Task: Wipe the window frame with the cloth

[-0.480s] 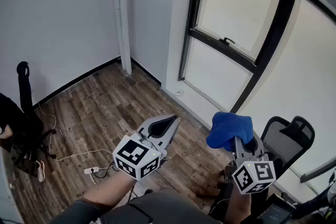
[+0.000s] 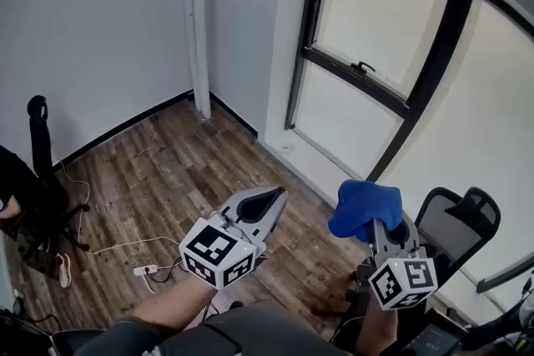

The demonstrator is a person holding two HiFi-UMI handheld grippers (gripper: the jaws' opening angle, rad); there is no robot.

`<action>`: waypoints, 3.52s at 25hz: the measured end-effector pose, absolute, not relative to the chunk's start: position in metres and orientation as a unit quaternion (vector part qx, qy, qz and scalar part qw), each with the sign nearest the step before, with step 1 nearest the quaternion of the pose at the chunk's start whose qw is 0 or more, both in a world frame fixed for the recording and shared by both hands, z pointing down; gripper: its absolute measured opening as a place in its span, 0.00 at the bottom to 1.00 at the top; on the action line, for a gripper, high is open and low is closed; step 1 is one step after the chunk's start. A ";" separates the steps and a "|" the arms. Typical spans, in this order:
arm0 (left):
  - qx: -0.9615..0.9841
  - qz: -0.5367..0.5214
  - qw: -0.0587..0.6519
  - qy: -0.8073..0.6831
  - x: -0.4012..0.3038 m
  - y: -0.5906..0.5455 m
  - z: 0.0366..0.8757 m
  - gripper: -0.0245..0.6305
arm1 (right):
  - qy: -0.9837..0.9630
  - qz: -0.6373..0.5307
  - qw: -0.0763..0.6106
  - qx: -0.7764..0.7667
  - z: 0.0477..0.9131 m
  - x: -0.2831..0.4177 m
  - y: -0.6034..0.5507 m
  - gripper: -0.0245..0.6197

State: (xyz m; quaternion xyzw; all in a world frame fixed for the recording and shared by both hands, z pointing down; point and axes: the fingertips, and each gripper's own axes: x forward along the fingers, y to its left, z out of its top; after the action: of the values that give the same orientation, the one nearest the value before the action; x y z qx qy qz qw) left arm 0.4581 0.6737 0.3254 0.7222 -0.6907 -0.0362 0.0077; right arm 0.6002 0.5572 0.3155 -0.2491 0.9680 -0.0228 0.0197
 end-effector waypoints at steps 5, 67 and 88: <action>0.715 -0.032 0.016 -0.698 0.448 0.676 0.331 0.05 | 0.972 -0.028 0.029 -0.231 0.313 0.583 0.564 0.22; 0.725 -0.019 -0.017 -0.688 0.169 0.282 0.335 0.05 | 0.971 -0.037 0.031 -0.232 0.337 0.302 0.171 0.22; 0.736 -0.031 -0.012 -0.676 -0.025 0.178 0.328 0.05 | 0.970 -0.036 0.022 -0.238 0.327 0.109 0.080 0.22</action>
State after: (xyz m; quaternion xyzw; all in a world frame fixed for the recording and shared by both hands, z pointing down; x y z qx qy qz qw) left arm -0.0250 0.1783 0.3280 0.7359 -0.6763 -0.0307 -0.0116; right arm 0.1092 0.0802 0.3271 -0.2384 0.9703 -0.0359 0.0215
